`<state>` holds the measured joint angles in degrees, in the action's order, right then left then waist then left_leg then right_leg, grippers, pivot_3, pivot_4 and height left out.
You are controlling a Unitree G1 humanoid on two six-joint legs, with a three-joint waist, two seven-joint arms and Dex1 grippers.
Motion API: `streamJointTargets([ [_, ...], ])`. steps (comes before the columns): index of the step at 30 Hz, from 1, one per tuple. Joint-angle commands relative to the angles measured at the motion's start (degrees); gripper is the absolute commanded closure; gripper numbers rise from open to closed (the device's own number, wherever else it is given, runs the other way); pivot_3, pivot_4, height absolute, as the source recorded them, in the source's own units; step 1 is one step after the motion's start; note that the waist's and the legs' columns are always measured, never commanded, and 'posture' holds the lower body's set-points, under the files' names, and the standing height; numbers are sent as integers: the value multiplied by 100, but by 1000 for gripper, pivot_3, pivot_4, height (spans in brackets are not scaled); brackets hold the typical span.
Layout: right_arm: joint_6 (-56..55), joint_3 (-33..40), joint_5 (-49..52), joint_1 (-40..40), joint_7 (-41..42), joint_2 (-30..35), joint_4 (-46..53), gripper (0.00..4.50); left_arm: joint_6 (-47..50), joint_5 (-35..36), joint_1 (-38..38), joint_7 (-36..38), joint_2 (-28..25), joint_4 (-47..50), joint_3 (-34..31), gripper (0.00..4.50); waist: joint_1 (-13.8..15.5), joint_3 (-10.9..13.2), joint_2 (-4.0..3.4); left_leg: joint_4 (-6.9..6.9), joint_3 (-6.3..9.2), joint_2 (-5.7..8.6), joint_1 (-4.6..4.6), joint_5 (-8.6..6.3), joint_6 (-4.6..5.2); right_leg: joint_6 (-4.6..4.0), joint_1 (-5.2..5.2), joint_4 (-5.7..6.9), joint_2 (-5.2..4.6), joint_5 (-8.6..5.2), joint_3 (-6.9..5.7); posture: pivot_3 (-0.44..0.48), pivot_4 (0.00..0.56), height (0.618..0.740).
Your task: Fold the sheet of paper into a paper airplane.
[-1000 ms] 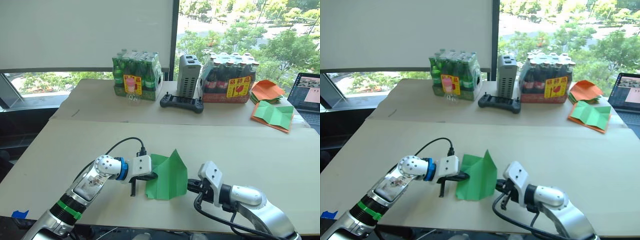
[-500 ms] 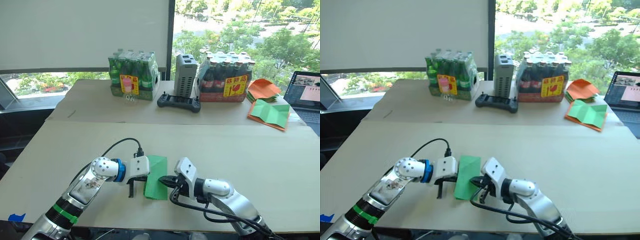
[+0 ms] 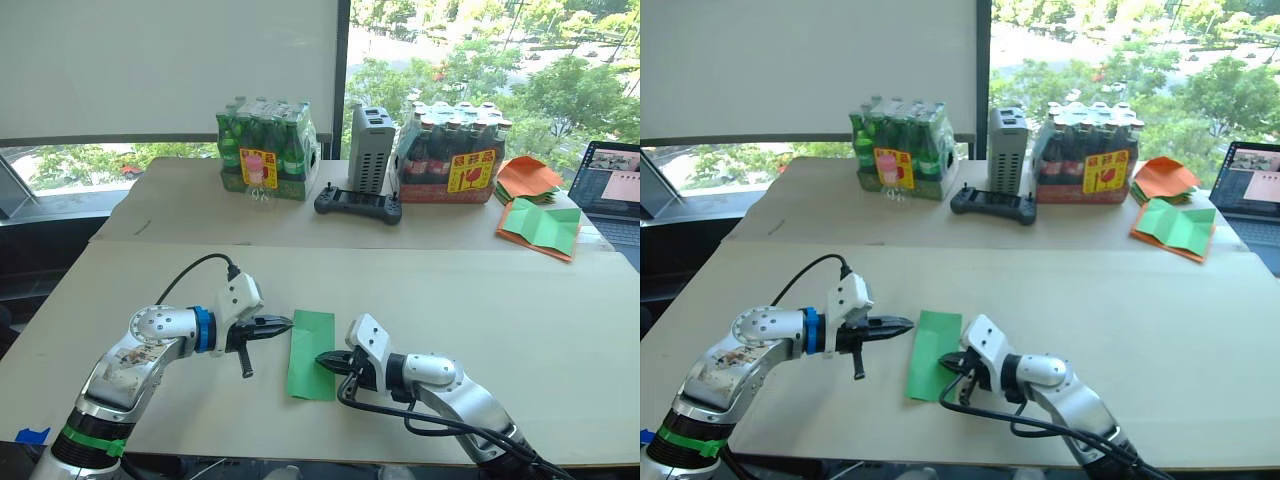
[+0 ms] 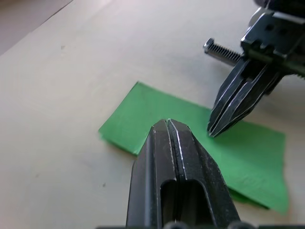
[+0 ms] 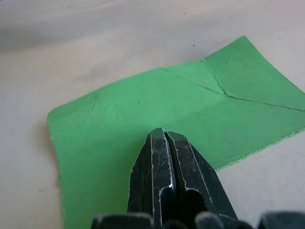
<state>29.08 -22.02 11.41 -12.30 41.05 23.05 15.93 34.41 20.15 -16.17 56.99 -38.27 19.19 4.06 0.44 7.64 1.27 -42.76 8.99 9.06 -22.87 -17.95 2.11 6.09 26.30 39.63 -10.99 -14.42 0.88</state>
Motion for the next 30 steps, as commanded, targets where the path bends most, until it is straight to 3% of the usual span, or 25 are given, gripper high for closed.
streamJointTargets([
  [1,71,-42,-78,7,18,26,-103,4474,-312,-258,26,40,30,-344,435,4500,2,0,0,0,0,0,1,1,-1,0,-2,0,0,0,0,0,150,675],
  [8,171,13,-42,13,22,85,34,4474,-899,-778,116,36,69,-955,1040,4500,15,0,0,-1,-1,0,-2,0,0,-1,1,-1,-1,0,1,0,150,675],
  [22,41,194,-10,-279,288,374,45,4474,-1259,-1346,173,242,-184,-1098,1505,4500,26,0,0,-1,-1,2,-1,-2,4,0,-3,-7,-5,0,0,0,150,675],
  [30,-135,-52,-339,-517,418,489,-558,4474,-1306,-1473,34,284,-223,-1121,1616,4500,23,-2,-1,1,-1,0,3,-3,5,0,-9,-10,-3,0,-2,0,150,675],
])
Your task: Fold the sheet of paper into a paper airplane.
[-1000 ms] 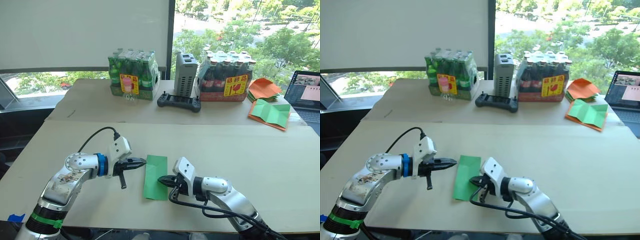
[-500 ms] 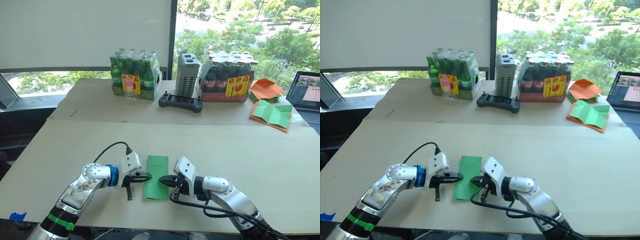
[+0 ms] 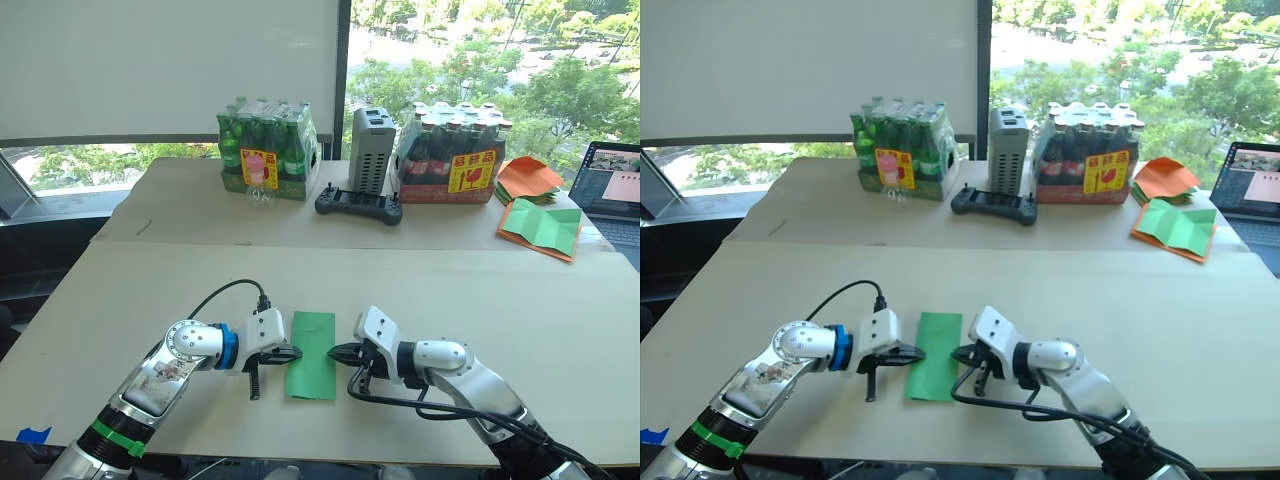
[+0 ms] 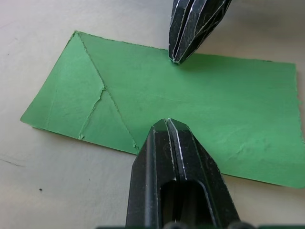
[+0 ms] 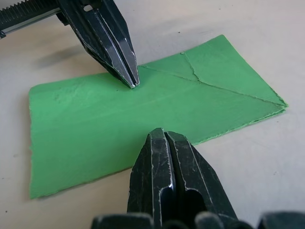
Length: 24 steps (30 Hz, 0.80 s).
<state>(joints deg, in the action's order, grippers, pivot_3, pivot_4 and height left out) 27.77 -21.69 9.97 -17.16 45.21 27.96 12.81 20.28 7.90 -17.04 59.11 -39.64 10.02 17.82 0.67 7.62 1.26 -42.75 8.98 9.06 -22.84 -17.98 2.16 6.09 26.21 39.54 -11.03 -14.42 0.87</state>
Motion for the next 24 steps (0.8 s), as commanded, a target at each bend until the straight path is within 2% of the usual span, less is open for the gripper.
streamJointTargets([
  [1,-19,-102,-230,-80,-10,-29,-343,4474,102,-253,119,74,-89,-202,245,4500,-3,-1,0,0,0,0,0,0,0,0,0,0,0,0,0,0,150,675],
  [18,-552,76,-465,-1112,-147,-691,-2220,4474,117,-295,104,99,-122,-145,225,4500,-18,-6,-5,0,0,0,11,2,-3,0,-3,6,2,0,2,0,150,675],
  [24,-691,178,-522,-1302,-165,-796,-2612,4474,122,-305,135,74,-141,-95,199,4500,-21,-7,-6,0,0,1,11,2,-4,-1,-1,10,2,0,2,0,150,675],
])
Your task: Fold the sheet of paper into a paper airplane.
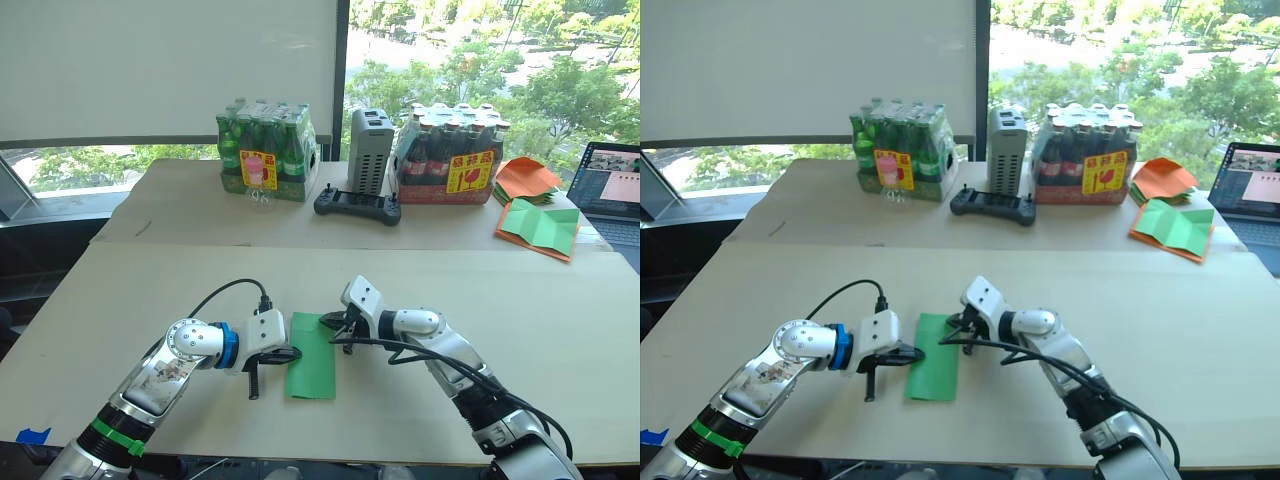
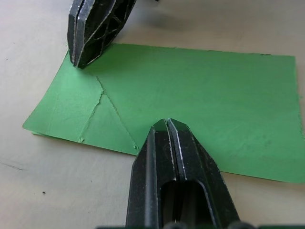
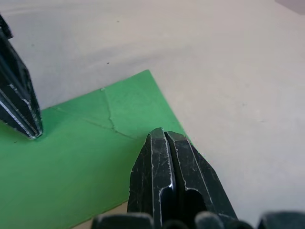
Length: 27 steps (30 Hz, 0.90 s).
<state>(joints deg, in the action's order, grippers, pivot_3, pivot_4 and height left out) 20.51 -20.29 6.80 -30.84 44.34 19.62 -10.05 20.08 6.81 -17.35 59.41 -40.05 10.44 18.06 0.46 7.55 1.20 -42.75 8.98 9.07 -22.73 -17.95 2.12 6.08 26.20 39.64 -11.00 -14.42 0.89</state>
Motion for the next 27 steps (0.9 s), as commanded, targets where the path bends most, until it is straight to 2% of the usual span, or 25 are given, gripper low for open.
streamJointTargets([
  [1,29,53,-204,64,-73,32,-342,4474,145,-197,171,41,-103,-130,173,4500,0,0,0,0,0,0,0,0,0,0,0,0,0,0,0,0,150,675],
  [9,-82,18,-127,309,209,111,-48,4474,162,-192,168,39,-112,-130,148,4500,1,-1,-2,1,0,1,-1,0,0,0,0,0,-1,0,0,0,150,675],
  [27,519,-67,105,1304,650,502,1255,4474,141,-206,155,66,-147,-165,148,4500,15,-4,-6,3,0,0,0,-3,5,1,-1,-3,-1,0,0,0,150,675],
])
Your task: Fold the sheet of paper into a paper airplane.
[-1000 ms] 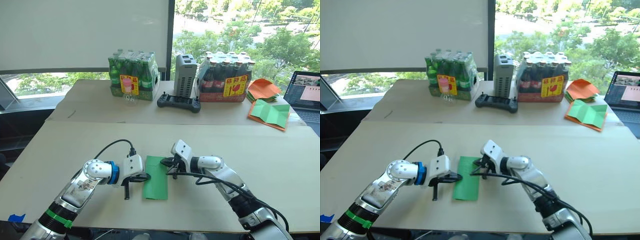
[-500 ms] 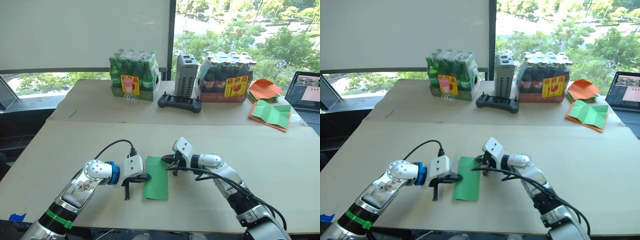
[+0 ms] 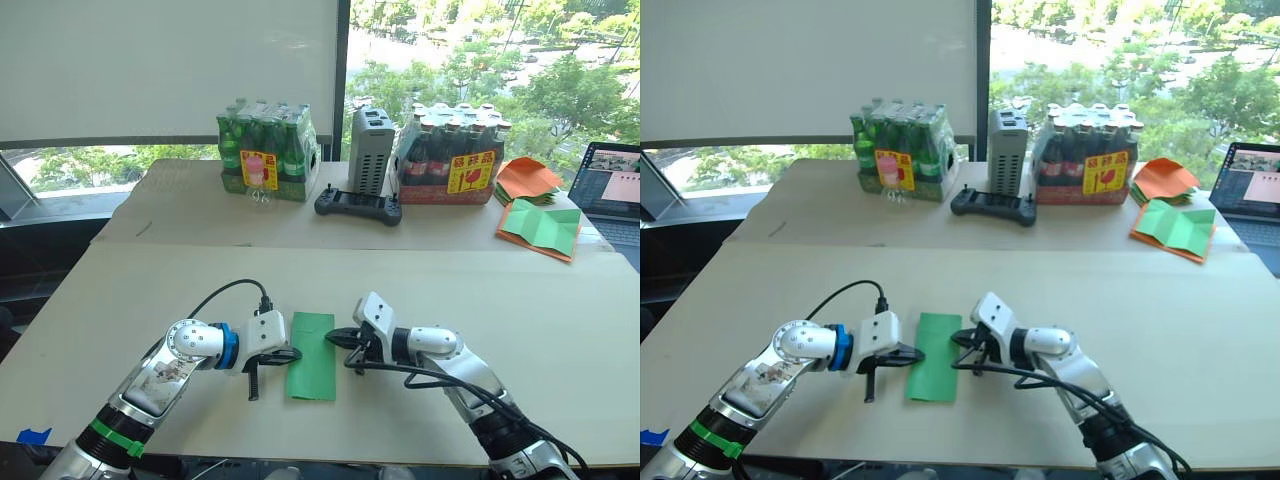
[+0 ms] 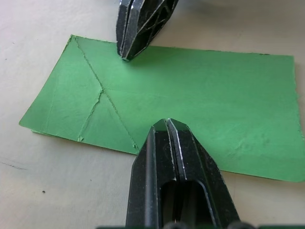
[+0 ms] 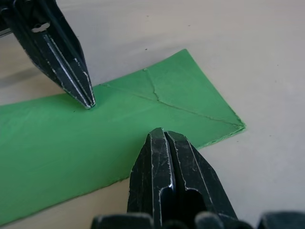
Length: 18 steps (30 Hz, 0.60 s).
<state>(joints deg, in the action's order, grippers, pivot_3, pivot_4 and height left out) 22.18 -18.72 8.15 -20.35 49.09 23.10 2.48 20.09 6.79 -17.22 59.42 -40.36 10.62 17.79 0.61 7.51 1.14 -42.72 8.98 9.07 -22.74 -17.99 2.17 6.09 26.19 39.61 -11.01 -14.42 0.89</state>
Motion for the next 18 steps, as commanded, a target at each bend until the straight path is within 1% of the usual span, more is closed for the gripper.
streamJointTargets([
  [1,396,-226,-17,290,193,172,62,4474,141,-206,140,65,-118,-185,174,4500,0,0,0,0,0,0,0,0,0,0,-1,0,0,0,0,0,150,675],
  [5,568,-278,81,451,351,298,407,4474,142,-209,141,65,-123,-192,172,4500,1,0,0,2,0,-1,0,-3,5,0,-1,-3,0,0,0,0,150,675],
  [18,760,-552,188,676,740,673,883,4474,153,-228,153,45,-127,-165,190,4500,3,-1,0,9,0,-2,0,-3,5,0,-5,-21,0,0,-1,0,150,675],
])
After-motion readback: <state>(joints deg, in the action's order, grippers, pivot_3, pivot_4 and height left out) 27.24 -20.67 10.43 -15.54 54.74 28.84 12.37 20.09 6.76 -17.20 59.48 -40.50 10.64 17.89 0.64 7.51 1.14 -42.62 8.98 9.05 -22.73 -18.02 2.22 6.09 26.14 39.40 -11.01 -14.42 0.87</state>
